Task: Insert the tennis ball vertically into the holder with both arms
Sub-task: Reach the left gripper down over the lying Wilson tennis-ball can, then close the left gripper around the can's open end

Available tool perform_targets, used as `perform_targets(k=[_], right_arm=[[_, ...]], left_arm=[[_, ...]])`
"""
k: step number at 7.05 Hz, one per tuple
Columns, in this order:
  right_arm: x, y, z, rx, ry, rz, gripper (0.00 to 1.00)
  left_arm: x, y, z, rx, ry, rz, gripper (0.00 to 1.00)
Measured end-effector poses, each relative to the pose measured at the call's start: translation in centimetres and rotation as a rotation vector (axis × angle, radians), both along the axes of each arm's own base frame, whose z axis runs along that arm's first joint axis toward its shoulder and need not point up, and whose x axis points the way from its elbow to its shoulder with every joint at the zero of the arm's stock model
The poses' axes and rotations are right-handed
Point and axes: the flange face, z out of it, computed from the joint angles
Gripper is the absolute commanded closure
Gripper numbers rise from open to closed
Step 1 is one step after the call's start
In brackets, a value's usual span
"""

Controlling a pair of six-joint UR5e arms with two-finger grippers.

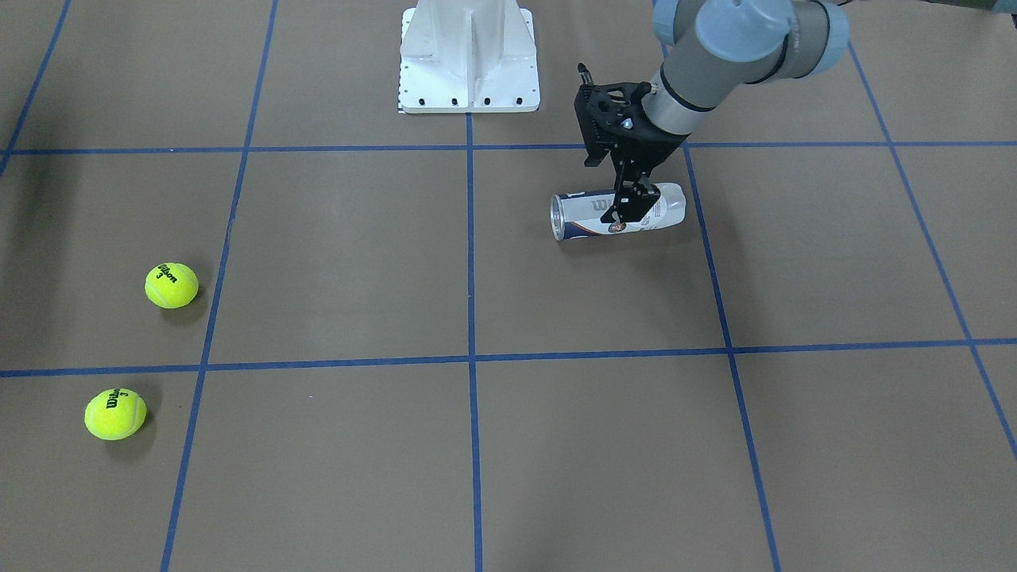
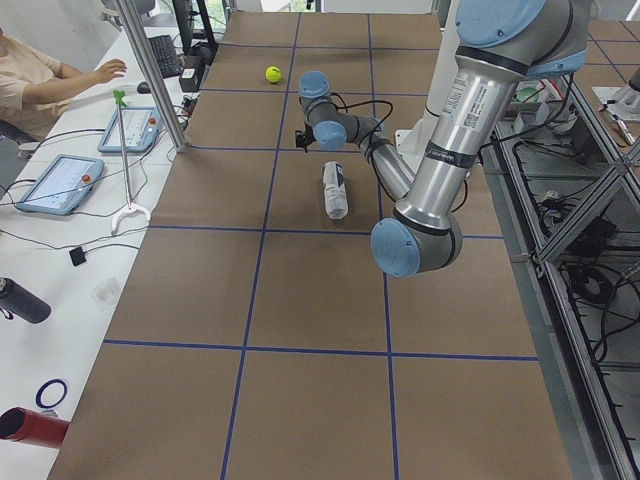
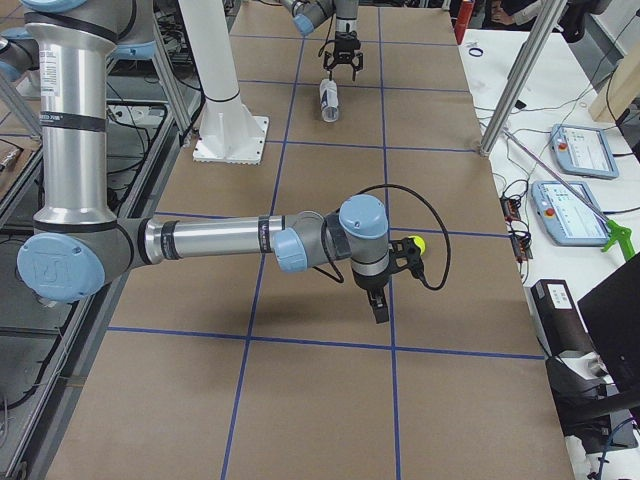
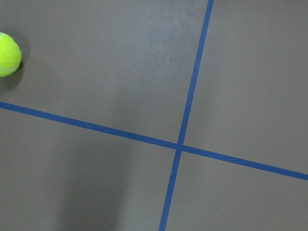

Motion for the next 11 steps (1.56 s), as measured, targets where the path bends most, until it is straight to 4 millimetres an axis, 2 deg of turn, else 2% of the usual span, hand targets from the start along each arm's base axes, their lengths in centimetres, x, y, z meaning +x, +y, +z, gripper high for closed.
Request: perform_targets(k=[3,11], right_arm=[[0.0,0.0,0.1,-0.002,-0.002,-0.001,0.0],[-0.1,0.0,0.0,-0.002,-0.009,-0.003,0.0]], left_arm=[[4.4,2.9,0.6,0.046,-0.079,-0.001,0.04],[8.5,3.4,2.9,0.044,-0.148,-0.002,0.02]])
